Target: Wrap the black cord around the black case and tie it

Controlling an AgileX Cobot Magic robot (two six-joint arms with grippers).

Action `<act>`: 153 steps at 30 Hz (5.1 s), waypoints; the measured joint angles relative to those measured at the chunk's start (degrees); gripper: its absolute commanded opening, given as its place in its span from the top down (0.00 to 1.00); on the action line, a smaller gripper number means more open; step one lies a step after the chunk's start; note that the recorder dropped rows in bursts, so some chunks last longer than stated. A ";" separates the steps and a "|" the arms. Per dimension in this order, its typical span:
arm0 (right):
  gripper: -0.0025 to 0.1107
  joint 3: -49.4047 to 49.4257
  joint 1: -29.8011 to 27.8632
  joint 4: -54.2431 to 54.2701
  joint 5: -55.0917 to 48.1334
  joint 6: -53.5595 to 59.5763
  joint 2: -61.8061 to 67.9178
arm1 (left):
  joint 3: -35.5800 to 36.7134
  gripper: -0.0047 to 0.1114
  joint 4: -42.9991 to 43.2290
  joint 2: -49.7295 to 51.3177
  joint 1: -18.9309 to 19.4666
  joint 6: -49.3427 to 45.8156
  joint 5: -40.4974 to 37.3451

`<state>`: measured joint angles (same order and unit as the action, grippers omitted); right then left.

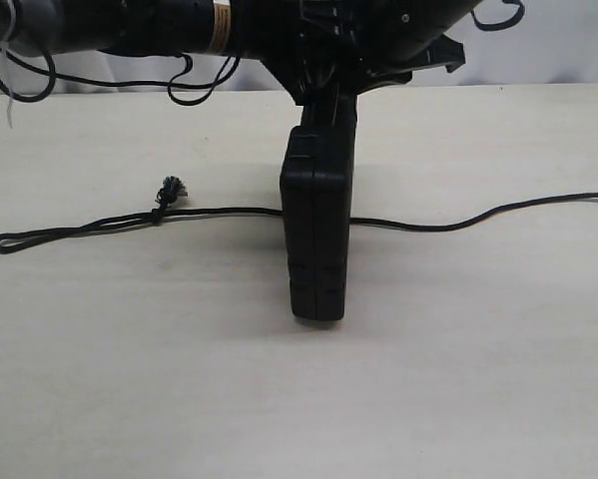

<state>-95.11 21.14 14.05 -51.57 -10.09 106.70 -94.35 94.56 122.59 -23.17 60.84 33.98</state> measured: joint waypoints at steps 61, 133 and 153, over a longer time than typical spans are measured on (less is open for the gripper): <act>0.61 -0.67 -0.37 -2.04 -3.63 -0.85 0.99 | 18.83 0.96 -1.14 -4.13 7.58 -4.06 32.04; 0.57 -0.72 -0.41 -1.66 -3.07 2.05 2.52 | 22.94 0.96 -36.67 0.51 1.90 -35.36 23.30; 0.57 -3.01 -0.41 -2.31 -5.38 2.09 3.01 | 22.94 0.96 -36.67 0.51 1.90 -35.36 23.30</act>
<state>-98.12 20.73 11.73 -56.95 -8.00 109.72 -71.41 57.90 123.10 -21.27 25.48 57.28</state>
